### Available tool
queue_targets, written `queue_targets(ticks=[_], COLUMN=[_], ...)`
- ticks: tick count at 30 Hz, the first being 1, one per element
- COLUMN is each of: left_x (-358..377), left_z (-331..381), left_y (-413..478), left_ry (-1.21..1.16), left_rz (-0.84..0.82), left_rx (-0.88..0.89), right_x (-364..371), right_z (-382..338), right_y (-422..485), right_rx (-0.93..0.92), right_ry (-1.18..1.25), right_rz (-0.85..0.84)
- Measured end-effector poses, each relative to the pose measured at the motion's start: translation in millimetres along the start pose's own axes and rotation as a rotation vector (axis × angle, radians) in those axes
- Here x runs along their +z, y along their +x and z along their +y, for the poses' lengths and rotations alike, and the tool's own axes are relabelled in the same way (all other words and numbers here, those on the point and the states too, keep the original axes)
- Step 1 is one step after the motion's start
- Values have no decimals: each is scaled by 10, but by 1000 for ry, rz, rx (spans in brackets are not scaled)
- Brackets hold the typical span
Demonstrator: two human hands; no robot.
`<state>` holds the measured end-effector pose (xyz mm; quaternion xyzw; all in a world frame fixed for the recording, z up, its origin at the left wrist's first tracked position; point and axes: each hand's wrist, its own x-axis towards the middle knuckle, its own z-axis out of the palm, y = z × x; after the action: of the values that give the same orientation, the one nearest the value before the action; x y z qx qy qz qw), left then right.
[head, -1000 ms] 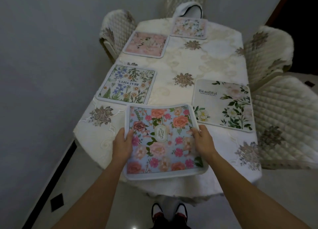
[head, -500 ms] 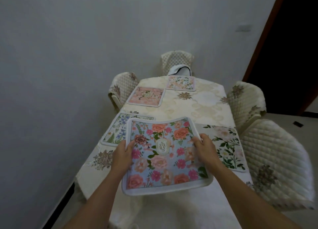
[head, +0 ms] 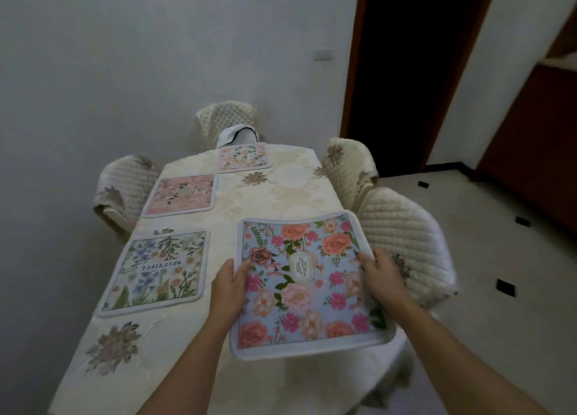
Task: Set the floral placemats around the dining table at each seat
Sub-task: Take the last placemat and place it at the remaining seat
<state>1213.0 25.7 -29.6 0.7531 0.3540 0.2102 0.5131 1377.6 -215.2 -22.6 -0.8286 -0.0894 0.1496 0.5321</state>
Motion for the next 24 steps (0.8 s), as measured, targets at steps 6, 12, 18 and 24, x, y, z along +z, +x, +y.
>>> queue_targets(ticks=[6, 12, 18, 24], left_x=[919, 1783, 2413, 2986], left_z=[183, 513, 873, 1077], left_y=[-98, -565, -1023, -1275], left_ry=[-41, -31, -43, 2], left_rz=[-296, -579, -760, -837], left_rx=[84, 208, 311, 347], right_x=[-776, -1545, -2098, -2530], right_z=[393, 896, 1144, 1439], right_y=[-553, -1301, -1844, -1966], right_rx=[152, 342, 400, 432], right_ry=[-1, 49, 95, 141], right_rz=[335, 604, 789, 871])
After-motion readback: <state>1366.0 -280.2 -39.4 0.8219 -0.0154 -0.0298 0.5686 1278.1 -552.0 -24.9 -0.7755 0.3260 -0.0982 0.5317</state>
